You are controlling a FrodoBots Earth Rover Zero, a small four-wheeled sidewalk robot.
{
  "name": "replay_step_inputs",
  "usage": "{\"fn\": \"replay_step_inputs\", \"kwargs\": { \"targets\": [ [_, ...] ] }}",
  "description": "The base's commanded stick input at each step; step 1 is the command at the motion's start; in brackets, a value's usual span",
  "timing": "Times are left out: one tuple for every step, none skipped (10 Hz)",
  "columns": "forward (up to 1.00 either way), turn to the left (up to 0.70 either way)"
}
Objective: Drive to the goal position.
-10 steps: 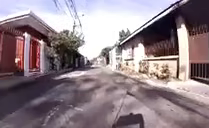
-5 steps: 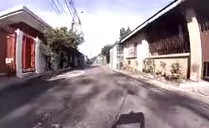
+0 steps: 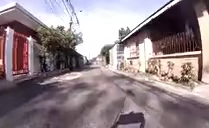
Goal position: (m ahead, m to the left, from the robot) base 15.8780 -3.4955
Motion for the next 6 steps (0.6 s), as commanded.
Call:
{"fn": "replay_step_inputs", "kwargs": {
  "targets": [
    [1.00,0.00],
    [1.00,0.00],
    [1.00,0.00],
    [1.00,0.00],
    [1.00,0.06],
    [1.00,0.20]
  ]
}}
